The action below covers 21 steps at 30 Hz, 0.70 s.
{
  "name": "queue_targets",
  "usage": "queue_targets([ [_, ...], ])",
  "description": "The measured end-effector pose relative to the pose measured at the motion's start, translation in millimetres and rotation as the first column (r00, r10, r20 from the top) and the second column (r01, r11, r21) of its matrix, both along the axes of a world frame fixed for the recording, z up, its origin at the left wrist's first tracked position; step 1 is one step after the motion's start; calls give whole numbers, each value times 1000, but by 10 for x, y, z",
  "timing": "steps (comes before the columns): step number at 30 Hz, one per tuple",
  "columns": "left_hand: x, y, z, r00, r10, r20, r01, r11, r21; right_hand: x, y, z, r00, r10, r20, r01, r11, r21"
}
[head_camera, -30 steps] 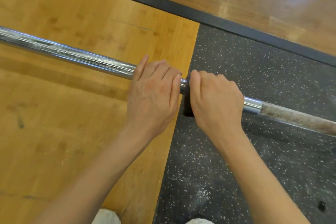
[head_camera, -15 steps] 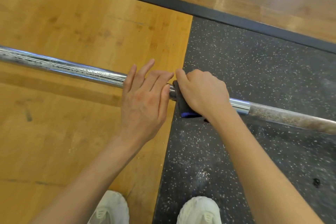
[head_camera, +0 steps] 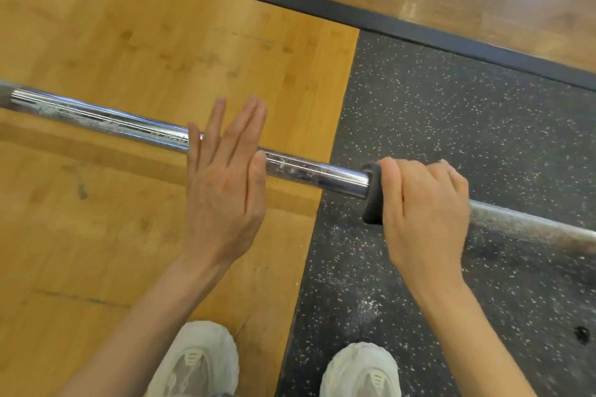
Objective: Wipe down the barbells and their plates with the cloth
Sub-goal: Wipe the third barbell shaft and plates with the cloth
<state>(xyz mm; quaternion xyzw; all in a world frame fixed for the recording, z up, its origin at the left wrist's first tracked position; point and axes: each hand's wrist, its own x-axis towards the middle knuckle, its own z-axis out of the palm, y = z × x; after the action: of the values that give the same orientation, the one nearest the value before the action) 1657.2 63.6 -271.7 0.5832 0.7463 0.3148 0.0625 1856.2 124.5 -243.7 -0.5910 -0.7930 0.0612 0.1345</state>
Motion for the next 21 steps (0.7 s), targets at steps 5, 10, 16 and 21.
queue_targets([
  [5,-128,-113,-63,995,44,-86,-47,998,-39,-143,-218,-168,998,39,-50,-35,997,74],
  [10,-116,-136,-68,993,36,-117,-43,998,-54,-110,-224,-135,985,172,-27,-171,985,33],
  [16,-138,-148,-39,991,33,-127,-39,998,-45,-65,-312,-96,992,80,-99,-81,997,-9],
  [21,-164,-170,-67,990,20,-139,-24,999,-27,-201,-201,-28,959,276,-62,-280,957,-71],
])
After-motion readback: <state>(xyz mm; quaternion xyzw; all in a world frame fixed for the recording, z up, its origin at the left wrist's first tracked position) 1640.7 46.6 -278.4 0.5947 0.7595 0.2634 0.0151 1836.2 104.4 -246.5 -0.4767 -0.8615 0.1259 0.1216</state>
